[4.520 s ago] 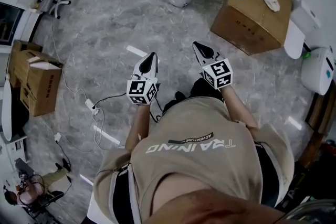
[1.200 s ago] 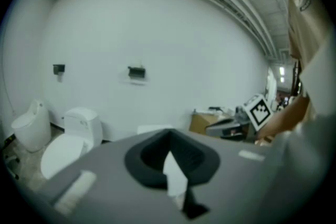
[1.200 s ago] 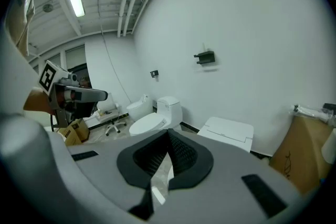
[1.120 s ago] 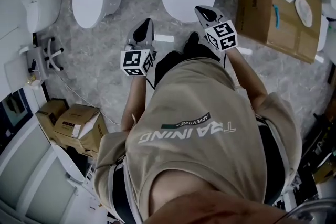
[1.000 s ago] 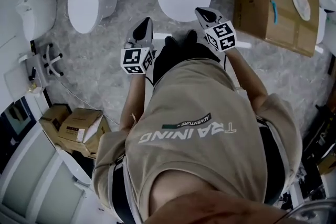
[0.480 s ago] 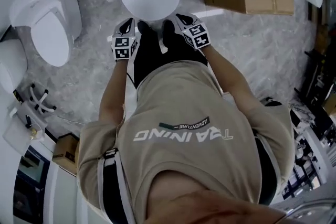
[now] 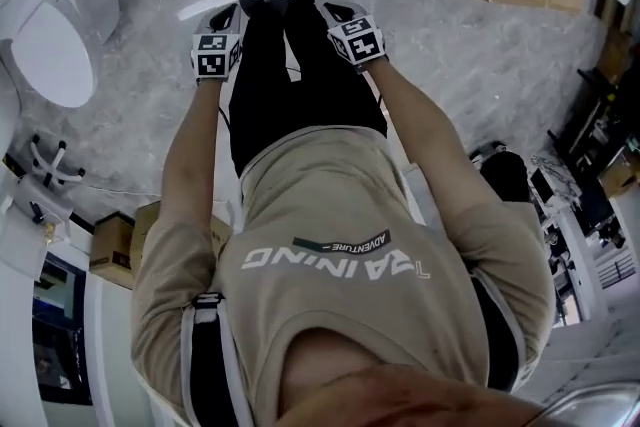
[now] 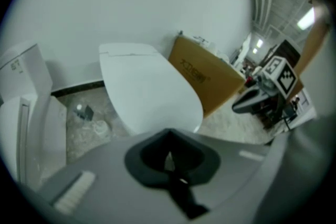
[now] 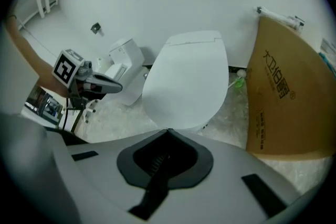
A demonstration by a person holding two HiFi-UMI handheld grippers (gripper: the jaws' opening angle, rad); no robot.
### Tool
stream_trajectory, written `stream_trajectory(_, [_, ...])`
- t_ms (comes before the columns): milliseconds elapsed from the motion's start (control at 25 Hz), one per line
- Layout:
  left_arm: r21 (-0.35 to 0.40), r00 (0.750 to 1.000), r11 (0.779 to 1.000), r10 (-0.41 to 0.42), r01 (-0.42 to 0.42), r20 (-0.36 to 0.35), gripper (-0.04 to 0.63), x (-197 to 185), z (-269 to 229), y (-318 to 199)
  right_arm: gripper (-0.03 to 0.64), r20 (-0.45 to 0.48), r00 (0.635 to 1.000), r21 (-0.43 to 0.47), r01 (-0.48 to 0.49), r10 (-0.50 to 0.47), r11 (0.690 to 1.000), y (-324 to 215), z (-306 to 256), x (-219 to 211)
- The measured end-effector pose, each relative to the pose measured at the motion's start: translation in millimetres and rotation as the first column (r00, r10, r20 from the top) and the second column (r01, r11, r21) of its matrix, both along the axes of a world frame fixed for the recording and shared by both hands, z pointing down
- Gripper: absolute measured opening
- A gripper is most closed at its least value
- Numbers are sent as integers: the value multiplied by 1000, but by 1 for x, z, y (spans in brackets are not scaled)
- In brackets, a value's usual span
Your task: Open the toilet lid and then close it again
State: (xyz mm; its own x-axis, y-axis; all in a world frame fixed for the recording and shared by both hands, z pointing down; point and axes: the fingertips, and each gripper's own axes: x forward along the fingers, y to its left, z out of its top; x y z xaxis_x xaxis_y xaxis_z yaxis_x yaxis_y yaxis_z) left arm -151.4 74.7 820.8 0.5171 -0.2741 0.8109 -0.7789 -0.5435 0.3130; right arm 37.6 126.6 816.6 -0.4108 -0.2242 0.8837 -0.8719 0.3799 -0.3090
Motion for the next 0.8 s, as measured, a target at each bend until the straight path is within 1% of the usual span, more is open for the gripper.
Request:
stream_trajectory(40, [-21,1000,1000,14,-14,14,3,0,16,7,11,-16,999,-12,46,-47,999,6,13,1])
stream_trajectory(120, [-56,996,996,72,-69,61,3,-2,49,23,11,-43,989,-20,144,-145,989,10,39,3])
stream_trajectory(160, [-73,992,993,97,-91,77,3,-2,64,30,11,-46,983,-22,177,-178,984,9,51,3])
stream_trajectory(200, [-94,992,991,98,-91,81,3,-2,76,36,11,-42,980,-25,192,-193,981,8,60,5])
stream_trajectory(240, [-118,995,991,71,-61,76,3,-1,85,42,11,-39,981,-31,189,-190,981,7,68,8])
stream_trajectory(320, [-159,997,986,-43,53,69,3,-2,97,49,11,-43,987,-46,152,-154,987,3,81,17])
stream_trajectory(400, [-172,988,974,-137,146,64,3,-2,108,47,11,-49,992,-53,116,-119,992,-4,95,23])
stream_trajectory(440, [-169,985,971,-158,167,62,3,-1,113,46,11,-46,993,-53,108,-110,993,-7,102,23])
stream_trajectory(520, [-161,985,972,-167,173,53,3,5,125,43,11,-36,992,-50,115,-117,992,-8,116,21])
stream_trajectory(640, [-154,987,975,-156,161,45,3,14,139,41,11,-29,988,-52,148,-150,988,-5,131,17])
stream_trajectory(800, [-124,985,978,-165,169,46,3,16,136,36,11,7,986,-12,166,-166,986,-11,130,8])
